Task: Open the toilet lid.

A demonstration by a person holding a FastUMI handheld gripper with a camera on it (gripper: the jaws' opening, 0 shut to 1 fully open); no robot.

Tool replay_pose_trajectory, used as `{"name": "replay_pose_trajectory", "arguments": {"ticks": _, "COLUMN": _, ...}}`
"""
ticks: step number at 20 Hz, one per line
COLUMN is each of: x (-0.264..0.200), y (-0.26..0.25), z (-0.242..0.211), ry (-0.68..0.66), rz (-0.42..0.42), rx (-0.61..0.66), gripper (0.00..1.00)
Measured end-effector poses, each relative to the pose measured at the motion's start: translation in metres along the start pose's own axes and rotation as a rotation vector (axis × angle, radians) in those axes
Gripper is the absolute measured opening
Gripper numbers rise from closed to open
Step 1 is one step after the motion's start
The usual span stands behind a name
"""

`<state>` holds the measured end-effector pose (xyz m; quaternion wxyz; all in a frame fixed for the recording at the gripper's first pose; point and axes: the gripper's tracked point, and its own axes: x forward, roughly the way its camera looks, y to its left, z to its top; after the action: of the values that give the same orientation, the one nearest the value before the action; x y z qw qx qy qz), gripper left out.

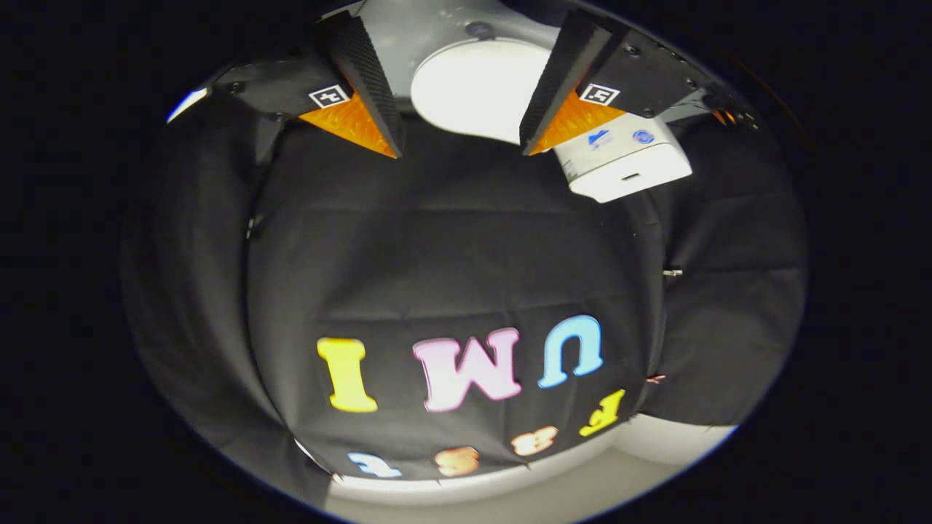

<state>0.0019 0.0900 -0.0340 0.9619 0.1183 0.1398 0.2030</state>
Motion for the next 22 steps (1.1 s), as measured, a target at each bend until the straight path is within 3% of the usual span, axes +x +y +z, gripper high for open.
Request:
{"name": "replay_pose_trajectory", "arguments": {"ticks": 3, "x": 0.018, "y": -0.035, "z": -0.045, "ry": 0.156, "rz": -0.036, "rx": 0.211, "gripper": 0.98}}
{"name": "replay_pose_trajectory", "arguments": {"ticks": 7, "x": 0.027, "y": -0.063, "z": -0.109, "ry": 0.349, "rz": -0.054, "rx": 0.373, "gripper": 0.99}}
{"name": "replay_pose_trajectory", "arguments": {"ticks": 22, "x": 0.027, "y": -0.069, "z": -0.263, "ry": 0.695, "rz": -0.025, "rx": 0.544, "gripper": 0.99}}
